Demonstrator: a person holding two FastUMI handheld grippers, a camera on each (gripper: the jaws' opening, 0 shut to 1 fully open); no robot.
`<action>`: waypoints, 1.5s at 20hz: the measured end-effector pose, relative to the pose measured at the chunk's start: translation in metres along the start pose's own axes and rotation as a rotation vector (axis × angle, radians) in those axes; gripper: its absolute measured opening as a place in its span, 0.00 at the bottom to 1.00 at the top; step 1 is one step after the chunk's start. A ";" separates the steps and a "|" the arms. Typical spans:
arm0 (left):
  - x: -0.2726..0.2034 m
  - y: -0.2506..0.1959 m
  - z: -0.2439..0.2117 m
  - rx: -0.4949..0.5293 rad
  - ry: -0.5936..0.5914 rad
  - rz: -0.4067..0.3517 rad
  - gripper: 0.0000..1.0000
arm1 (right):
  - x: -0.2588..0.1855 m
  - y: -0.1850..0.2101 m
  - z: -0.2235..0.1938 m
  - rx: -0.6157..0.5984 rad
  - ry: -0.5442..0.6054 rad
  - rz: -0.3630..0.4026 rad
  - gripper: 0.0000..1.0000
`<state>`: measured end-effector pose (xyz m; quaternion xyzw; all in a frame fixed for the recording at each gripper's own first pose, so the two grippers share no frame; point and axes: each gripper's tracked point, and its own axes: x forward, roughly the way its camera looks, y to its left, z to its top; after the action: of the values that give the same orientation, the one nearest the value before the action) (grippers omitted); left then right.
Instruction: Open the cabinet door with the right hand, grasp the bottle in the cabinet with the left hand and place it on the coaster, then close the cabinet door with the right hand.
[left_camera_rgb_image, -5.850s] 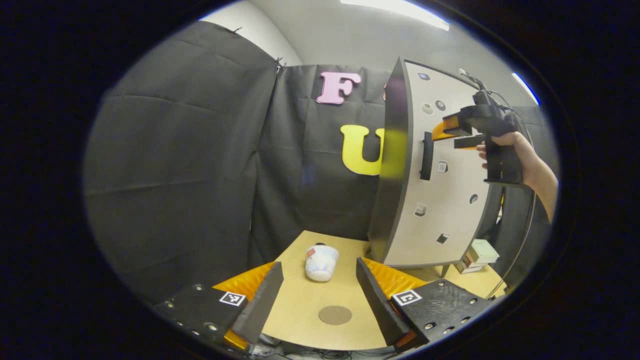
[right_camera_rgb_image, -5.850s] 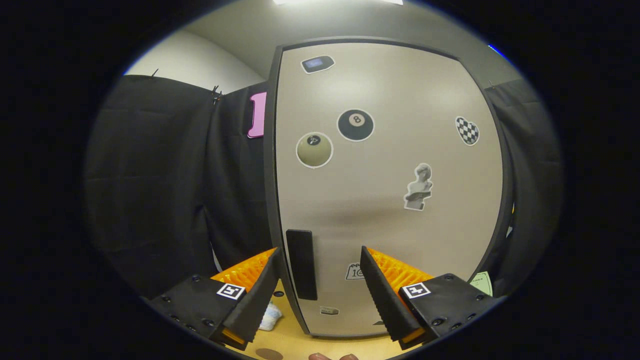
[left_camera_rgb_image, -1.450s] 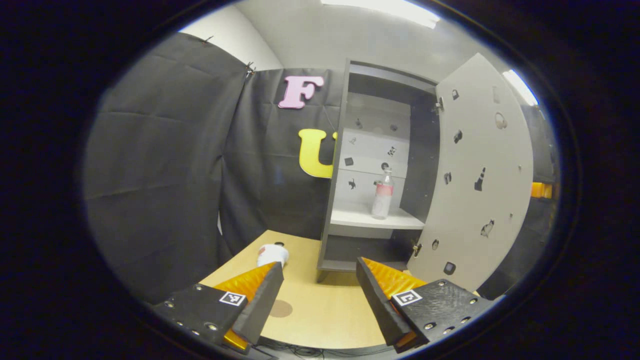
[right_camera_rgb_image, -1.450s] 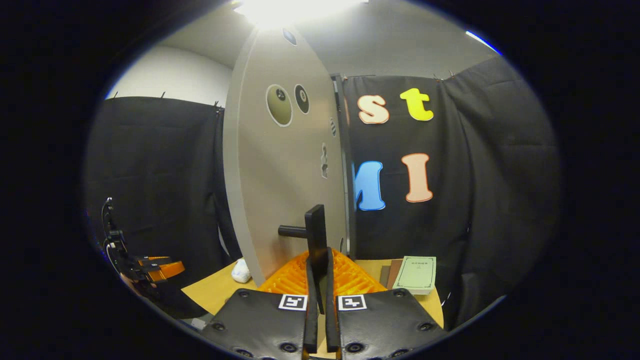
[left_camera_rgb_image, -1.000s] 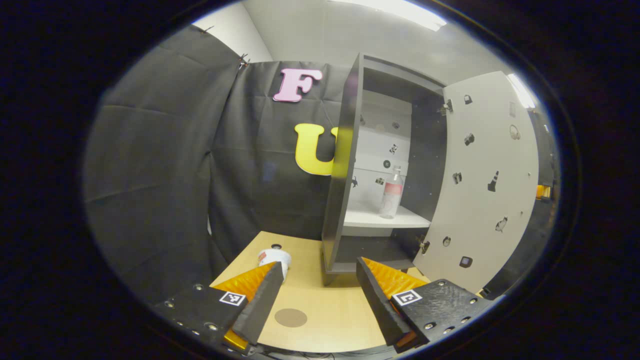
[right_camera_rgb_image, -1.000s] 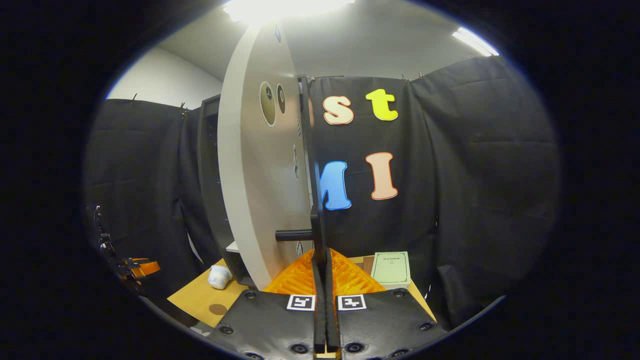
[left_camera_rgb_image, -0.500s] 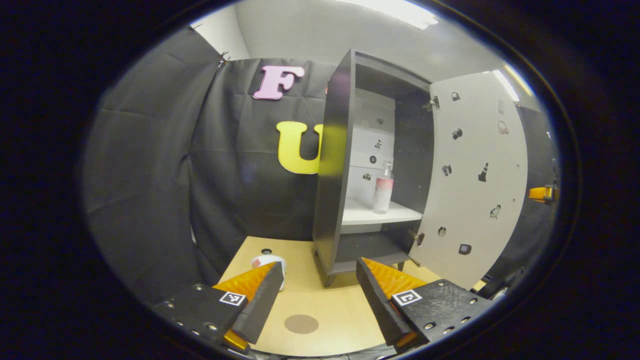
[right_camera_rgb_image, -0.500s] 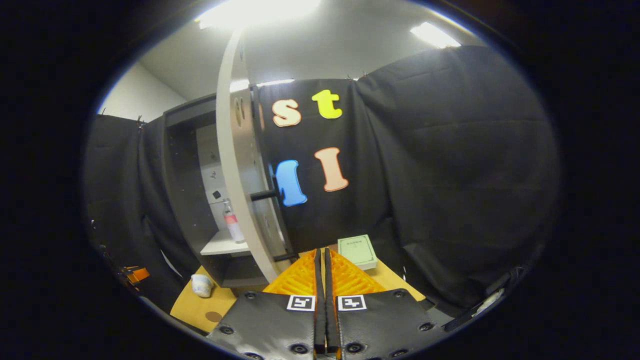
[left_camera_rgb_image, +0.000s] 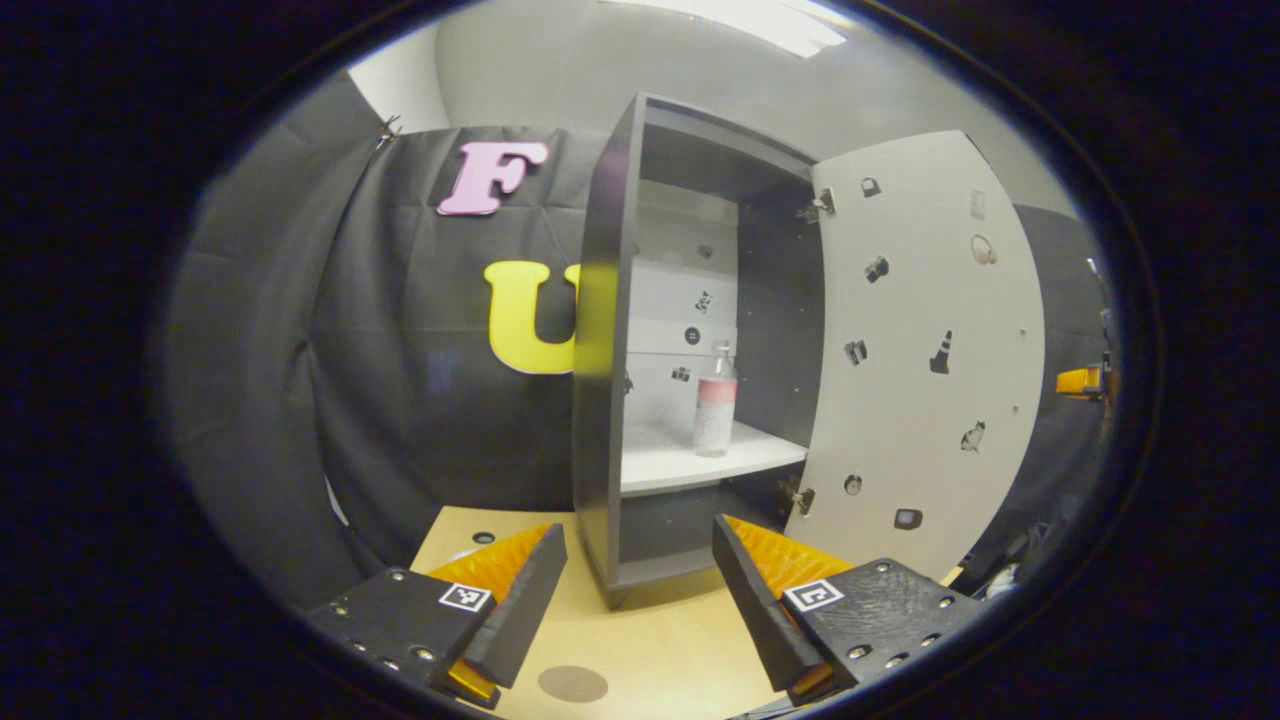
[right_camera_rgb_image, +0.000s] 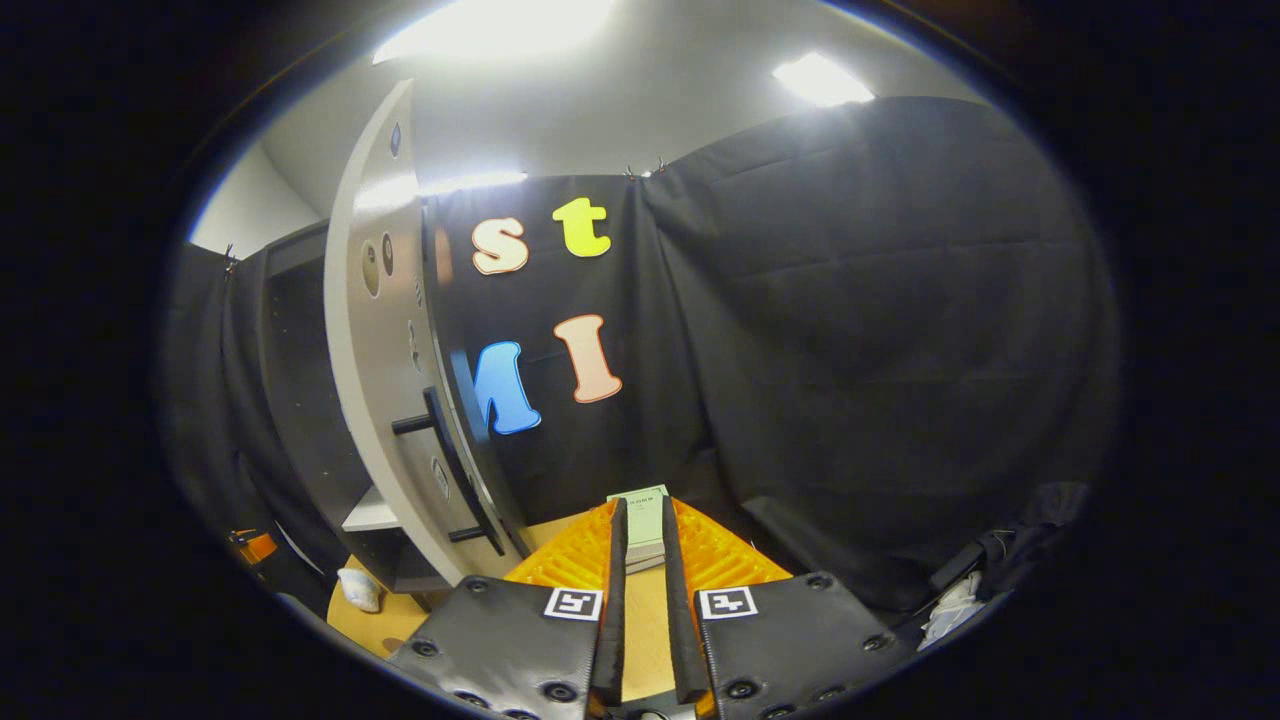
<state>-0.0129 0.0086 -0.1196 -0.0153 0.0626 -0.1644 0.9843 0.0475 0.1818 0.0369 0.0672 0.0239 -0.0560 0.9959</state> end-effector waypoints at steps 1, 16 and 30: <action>0.003 0.002 0.003 0.022 -0.013 0.003 0.89 | 0.012 -0.003 -0.001 -0.006 0.000 0.001 0.27; 0.066 -0.021 0.028 0.059 -0.073 -0.032 0.89 | 0.159 -0.049 -0.009 -0.062 -0.017 -0.021 0.98; 0.105 -0.042 0.024 0.002 -0.061 -0.072 0.90 | 0.226 -0.068 -0.040 -0.076 0.080 -0.005 0.98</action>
<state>0.0750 -0.0645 -0.1055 -0.0215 0.0318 -0.1991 0.9792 0.2621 0.0962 -0.0241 0.0315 0.0658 -0.0546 0.9958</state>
